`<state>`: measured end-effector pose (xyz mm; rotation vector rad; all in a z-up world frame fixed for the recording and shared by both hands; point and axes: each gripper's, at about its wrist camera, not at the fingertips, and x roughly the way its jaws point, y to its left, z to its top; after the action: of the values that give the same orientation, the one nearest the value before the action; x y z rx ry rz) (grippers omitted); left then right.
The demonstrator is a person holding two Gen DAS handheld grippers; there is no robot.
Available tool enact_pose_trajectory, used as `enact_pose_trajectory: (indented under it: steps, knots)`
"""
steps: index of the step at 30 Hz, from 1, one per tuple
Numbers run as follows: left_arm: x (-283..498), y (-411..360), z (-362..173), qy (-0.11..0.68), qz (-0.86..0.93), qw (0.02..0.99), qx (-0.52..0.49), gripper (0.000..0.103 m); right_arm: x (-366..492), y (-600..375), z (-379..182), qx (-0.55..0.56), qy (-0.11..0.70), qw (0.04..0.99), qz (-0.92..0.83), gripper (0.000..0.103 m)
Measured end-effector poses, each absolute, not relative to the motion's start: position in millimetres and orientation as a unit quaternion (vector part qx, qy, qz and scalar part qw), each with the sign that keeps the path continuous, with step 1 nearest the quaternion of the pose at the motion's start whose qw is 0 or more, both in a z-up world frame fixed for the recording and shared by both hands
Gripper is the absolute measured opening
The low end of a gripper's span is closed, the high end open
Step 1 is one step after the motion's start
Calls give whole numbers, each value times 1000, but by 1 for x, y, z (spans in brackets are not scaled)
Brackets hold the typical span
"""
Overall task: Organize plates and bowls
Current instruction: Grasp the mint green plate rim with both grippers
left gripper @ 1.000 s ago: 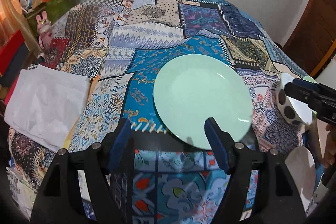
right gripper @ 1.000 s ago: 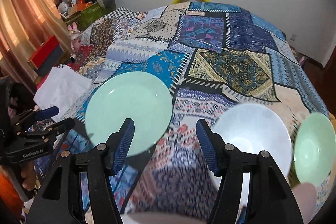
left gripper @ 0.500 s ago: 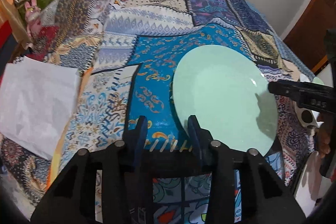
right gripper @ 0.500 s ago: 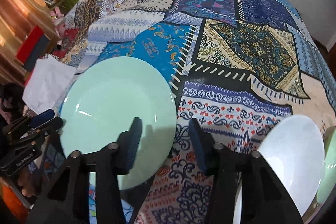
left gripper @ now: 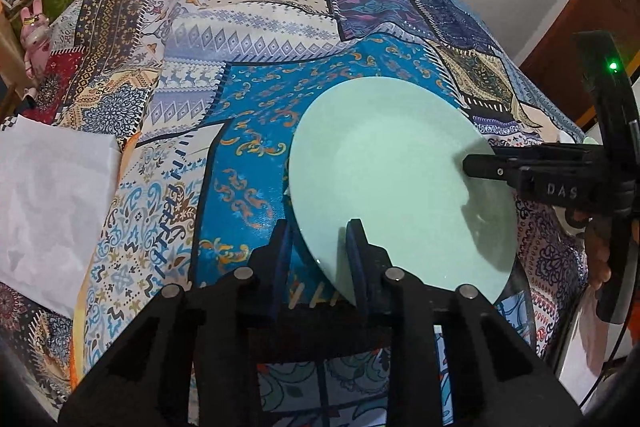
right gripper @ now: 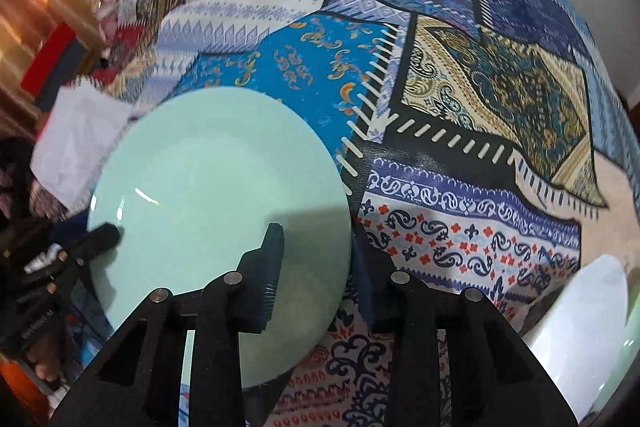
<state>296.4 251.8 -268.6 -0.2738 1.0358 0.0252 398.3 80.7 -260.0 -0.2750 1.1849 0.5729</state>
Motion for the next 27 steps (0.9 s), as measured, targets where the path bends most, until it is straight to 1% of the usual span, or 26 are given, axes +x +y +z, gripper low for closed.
enact_pose_trajectory:
  steps: [3, 8, 11, 27]
  knots:
    - [299, 247, -270, 493, 5, 861, -123, 28, 397, 82, -262, -133, 548, 781, 269, 30]
    - [300, 248, -269, 493, 7, 861, -124, 28, 398, 77, -261, -122, 548, 784, 266, 21]
    - [298, 253, -268, 493, 5, 858, -146, 28, 398, 74, -260, -110, 554, 780, 268, 20]
    - [266, 243, -247, 478, 11, 865, -152, 28, 362, 63, -241, -110, 538, 786, 283, 18]
